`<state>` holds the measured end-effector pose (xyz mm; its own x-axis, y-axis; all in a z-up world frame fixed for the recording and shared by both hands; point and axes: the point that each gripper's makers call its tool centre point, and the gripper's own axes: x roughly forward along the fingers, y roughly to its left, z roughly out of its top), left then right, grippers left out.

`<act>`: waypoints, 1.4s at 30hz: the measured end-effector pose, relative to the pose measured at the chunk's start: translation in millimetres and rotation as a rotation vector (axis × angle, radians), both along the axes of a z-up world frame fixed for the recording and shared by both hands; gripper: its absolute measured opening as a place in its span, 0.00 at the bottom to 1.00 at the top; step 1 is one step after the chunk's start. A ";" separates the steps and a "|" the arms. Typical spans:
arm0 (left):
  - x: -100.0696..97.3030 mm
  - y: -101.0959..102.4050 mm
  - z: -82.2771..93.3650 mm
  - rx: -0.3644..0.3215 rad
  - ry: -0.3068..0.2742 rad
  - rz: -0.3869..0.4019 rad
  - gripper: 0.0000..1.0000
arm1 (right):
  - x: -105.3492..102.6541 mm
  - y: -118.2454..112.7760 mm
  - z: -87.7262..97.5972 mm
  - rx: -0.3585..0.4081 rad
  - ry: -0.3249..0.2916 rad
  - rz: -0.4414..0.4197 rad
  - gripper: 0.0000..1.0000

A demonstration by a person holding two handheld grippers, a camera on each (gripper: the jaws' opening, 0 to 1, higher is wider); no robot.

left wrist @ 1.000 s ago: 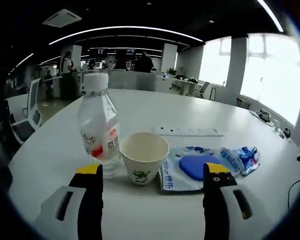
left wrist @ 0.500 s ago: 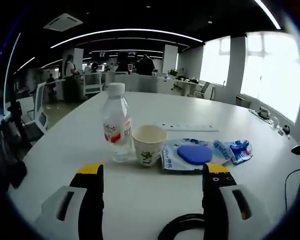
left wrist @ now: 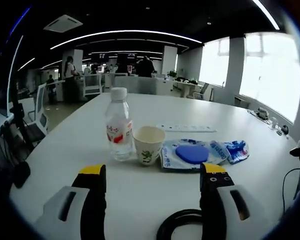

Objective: Arrange the tabletop items into an orderly group along one side of the table until the central work area is clear of visible clutter.

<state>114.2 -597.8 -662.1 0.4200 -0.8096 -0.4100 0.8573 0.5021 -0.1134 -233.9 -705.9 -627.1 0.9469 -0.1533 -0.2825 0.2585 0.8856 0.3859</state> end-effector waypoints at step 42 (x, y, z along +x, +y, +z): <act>-67.6 51.8 -87.8 0.274 0.230 -0.091 0.36 | 0.5 -2.6 -2.2 0.046 -0.024 -0.015 0.46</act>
